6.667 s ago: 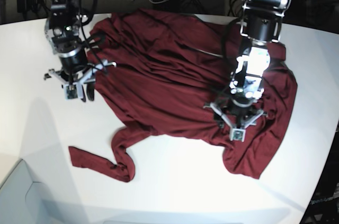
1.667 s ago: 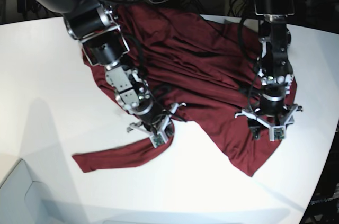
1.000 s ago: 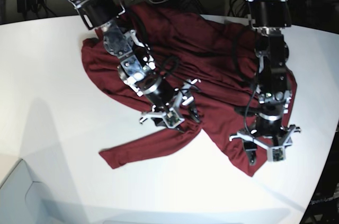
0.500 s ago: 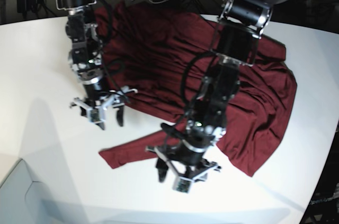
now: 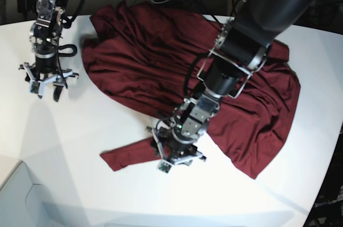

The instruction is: Layout the t-shirt on the table in an organized manner, then fold the t-shirt properly

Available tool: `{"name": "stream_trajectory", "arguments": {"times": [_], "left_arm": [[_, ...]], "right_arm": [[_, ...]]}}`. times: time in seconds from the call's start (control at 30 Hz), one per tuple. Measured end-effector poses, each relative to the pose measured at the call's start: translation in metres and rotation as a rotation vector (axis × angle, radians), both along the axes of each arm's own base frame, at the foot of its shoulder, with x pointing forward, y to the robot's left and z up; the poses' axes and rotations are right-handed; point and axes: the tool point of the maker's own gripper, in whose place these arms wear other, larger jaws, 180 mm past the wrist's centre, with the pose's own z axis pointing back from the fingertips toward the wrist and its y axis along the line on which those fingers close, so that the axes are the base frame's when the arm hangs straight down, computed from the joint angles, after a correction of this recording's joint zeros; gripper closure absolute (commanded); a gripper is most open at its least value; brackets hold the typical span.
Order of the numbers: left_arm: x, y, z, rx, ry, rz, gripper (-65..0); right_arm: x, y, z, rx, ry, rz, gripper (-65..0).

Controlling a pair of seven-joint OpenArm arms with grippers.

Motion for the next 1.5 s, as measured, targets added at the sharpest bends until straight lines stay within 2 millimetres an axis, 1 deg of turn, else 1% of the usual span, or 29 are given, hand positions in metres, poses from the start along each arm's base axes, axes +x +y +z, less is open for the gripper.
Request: {"name": "stream_trajectory", "arguments": {"times": [0.1, 0.23, 0.3, 0.33, 0.4, 0.5, 0.57, 0.63, 0.7, 0.73, 0.8, 0.87, 0.97, 1.03, 1.17, 1.27, 1.33, 1.4, 1.47, 1.5], "left_arm": [[-0.011, -0.006, -0.012, 0.009, -0.017, -0.043, -31.7], [-0.013, -0.01, -0.014, 0.032, -0.034, -0.078, -31.7], [-0.016, -0.008, -0.02, 0.05, -0.025, -0.086, -31.3], [-0.019, -0.005, -0.027, 0.059, -0.008, -0.083, -31.2], [-0.022, -0.002, -0.032, 0.048, -0.014, -0.079, -31.2], [-0.021, 0.001, -0.035, 0.058, -0.005, -0.075, -31.2], [-0.02, 0.003, -0.034, 0.057, -0.009, -0.072, -31.2], [-0.019, 0.01, -0.035, 0.065, -0.01, -0.065, -31.5], [-0.014, 0.03, -0.035, 0.049, -0.006, -0.023, -31.5], [-0.01, 0.046, -0.036, 0.042, -0.002, 0.015, -31.6], [-0.002, 0.084, -0.036, 0.021, 0.003, 0.119, -31.6], [0.003, 0.118, -0.035, -0.003, 0.011, 0.212, -31.6], [0.005, 0.154, -0.035, -0.034, 0.017, 0.315, -31.6], [0.006, 0.168, -0.034, -0.052, 0.019, 0.358, -31.6], [0.008, 0.185, -0.028, -0.093, 0.025, 0.425, -31.6], [0.009, 0.214, -0.021, -0.161, 0.014, 0.535, -31.4], [0.011, 0.233, -0.011, -0.219, -0.022, 0.61, -31.5], [0.013, 0.246, 0.006, -0.274, -0.082, 0.663, -31.6], [0.013, 0.251, 0.023, -0.296, -0.146, 0.677, -31.6], [0.013, 0.249, 0.033, -0.301, -0.184, 0.668, -31.6]], "right_arm": [[-0.007, 0.0, -0.006, 0.001, 0.021, -0.002, -33.0], [-0.008, -0.001, -0.006, 0.0, 0.02, -0.002, -33.0], [-0.009, 0.0, -0.007, 0.001, 0.023, -0.002, -33.0], [-0.012, -0.001, -0.009, 0.001, 0.027, -0.005, -33.0], [-0.015, -0.006, -0.009, 0.0, 0.033, -0.019, -33.0], [-0.018, -0.014, -0.006, -0.008, 0.026, -0.038, -33.0], [-0.017, -0.014, -0.005, -0.009, 0.022, -0.038, -33.0], [-0.016, -0.012, -0.005, -0.007, 0.022, -0.035, -33.0], [-0.017, -0.013, -0.005, -0.008, 0.024, -0.035, -33.0], [-0.018, -0.013, -0.006, -0.008, 0.026, -0.036, -33.0], [-0.018, -0.013, -0.006, -0.008, 0.027, -0.036, -33.0], [-0.018, -0.013, -0.006, -0.008, 0.026, -0.035, -33.0], [-0.018, -0.013, -0.006, -0.008, 0.026, -0.035, -33.0], [-0.021, -0.011, -0.008, -0.007, 0.034, -0.031, -33.0], [-0.024, -0.011, -0.011, -0.006, 0.045, -0.03, -33.0], [-0.024, -0.011, -0.011, -0.008, 0.043, -0.03, -33.0], [-0.024, -0.011, -0.011, -0.007, 0.044, -0.03, -33.0], [-0.025, -0.01, -0.012, -0.005, 0.046, -0.03, -33.0], [-0.026, -0.01, -0.013, -0.005, 0.049, -0.03, -33.0], [-0.026, -0.01, -0.013, -0.005, 0.049, -0.03, -33.0]]}}
